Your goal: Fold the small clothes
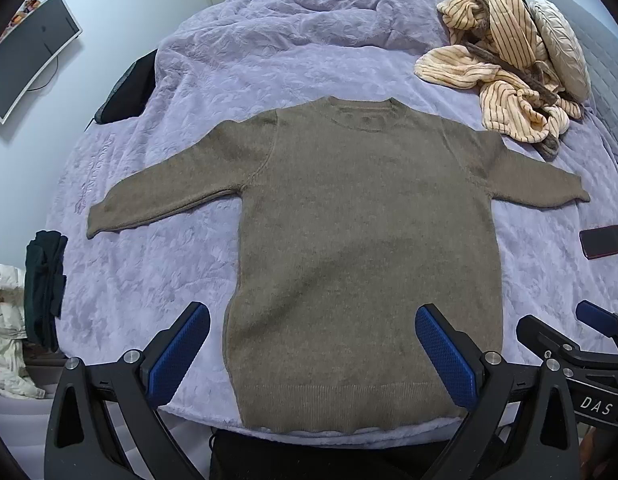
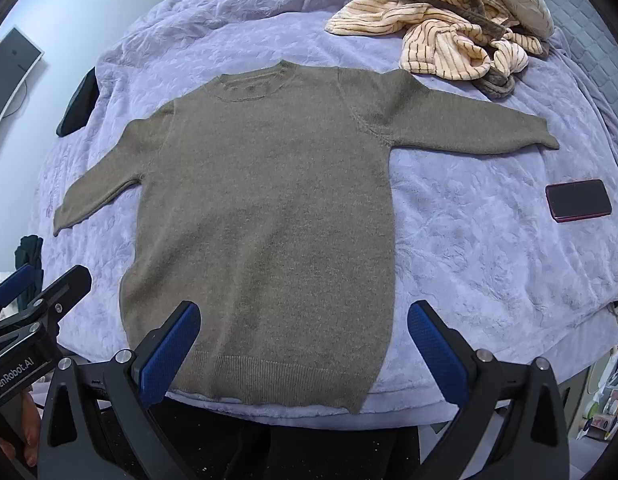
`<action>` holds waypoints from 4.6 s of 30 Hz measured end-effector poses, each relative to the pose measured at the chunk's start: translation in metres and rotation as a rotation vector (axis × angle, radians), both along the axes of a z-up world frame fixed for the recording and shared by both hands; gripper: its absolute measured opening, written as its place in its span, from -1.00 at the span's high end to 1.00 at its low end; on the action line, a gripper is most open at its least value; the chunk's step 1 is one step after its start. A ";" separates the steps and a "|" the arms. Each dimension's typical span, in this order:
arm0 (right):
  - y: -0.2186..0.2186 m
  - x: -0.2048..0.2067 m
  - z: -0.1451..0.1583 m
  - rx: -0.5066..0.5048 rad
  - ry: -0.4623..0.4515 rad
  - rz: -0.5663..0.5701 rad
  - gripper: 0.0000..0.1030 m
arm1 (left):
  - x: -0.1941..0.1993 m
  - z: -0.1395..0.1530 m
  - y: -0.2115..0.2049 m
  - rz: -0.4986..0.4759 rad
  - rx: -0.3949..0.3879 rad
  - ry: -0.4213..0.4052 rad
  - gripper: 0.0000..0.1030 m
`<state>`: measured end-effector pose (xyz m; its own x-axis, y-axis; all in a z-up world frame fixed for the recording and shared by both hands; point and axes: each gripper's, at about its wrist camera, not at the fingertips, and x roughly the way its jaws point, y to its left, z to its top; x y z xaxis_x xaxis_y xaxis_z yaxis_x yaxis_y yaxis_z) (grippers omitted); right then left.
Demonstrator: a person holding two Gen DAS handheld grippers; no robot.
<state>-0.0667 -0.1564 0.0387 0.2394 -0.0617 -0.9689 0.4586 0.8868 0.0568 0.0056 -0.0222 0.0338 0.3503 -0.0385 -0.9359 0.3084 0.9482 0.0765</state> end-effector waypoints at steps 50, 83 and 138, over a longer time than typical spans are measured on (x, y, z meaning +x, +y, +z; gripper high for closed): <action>-0.004 0.000 0.002 -0.004 0.004 0.046 -1.00 | -0.010 0.005 -0.005 0.046 0.007 0.000 -1.00; -0.005 -0.009 -0.003 0.062 -0.008 0.149 -1.00 | -0.042 0.002 0.002 0.158 0.057 0.012 -1.00; 0.103 0.113 -0.102 0.066 0.245 0.078 -1.00 | 0.206 -0.145 0.286 0.481 -0.480 0.078 -1.00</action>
<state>0.0464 -0.0534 -0.0631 -0.0008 0.0133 -0.9999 0.3964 0.9180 0.0119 0.2117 0.2635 -0.1110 0.3643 -0.3124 -0.8773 -0.1679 0.9046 -0.3919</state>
